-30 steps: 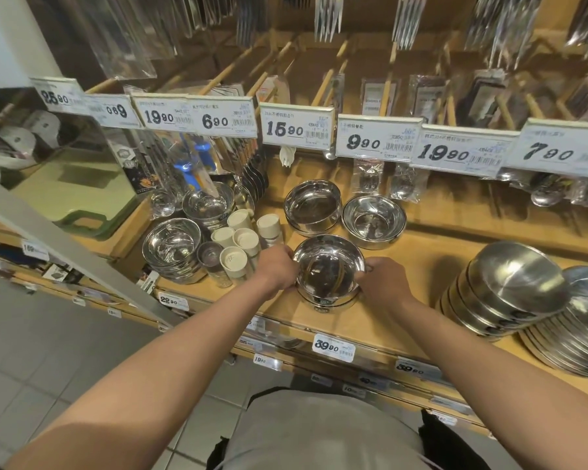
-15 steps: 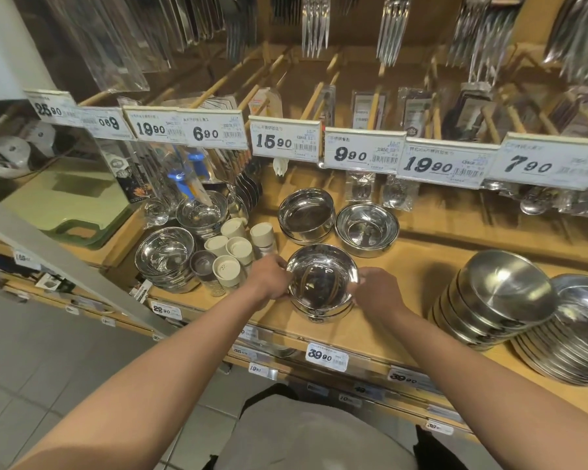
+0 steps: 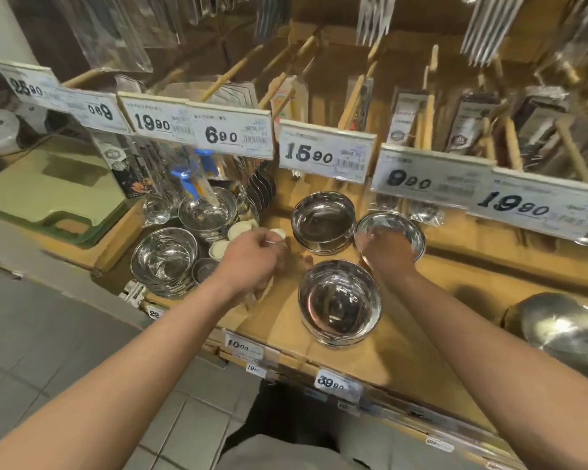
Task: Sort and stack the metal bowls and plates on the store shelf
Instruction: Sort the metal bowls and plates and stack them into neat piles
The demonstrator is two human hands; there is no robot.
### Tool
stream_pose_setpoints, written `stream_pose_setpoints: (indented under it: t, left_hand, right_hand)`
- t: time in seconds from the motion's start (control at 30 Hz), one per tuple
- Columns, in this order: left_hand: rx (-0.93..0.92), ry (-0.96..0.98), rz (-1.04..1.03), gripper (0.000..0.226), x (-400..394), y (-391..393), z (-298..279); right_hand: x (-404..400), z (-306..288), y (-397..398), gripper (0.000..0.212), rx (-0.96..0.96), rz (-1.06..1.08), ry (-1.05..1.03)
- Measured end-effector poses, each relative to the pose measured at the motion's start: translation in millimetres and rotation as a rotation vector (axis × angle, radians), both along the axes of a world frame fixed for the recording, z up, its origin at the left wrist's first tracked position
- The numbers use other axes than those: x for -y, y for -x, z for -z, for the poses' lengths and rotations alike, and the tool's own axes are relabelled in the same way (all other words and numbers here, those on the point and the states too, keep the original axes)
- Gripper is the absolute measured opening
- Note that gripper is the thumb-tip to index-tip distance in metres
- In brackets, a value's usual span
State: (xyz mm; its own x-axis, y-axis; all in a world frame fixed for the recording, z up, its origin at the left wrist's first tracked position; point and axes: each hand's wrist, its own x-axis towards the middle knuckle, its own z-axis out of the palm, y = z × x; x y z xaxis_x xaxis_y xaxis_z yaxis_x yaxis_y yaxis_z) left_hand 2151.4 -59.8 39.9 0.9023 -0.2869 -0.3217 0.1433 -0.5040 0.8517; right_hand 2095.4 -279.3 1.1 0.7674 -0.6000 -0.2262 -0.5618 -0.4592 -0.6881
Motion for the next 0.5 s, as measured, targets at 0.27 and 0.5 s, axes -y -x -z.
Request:
stream_pose_setpoints:
  t: [0.27,0.5]
  left_hand:
    - [-0.028,0.007,-0.011,0.011,-17.3,-36.1,2.5]
    - [-0.043,-0.031,0.014,0.011,-19.3,-62.3,7.4]
  right_hand:
    - [6.9,29.1,-68.0,0.041,-0.132,0.074,-0.303]
    - [7.2,29.5,-72.7,0.023,-0.07,0.241,-0.457]
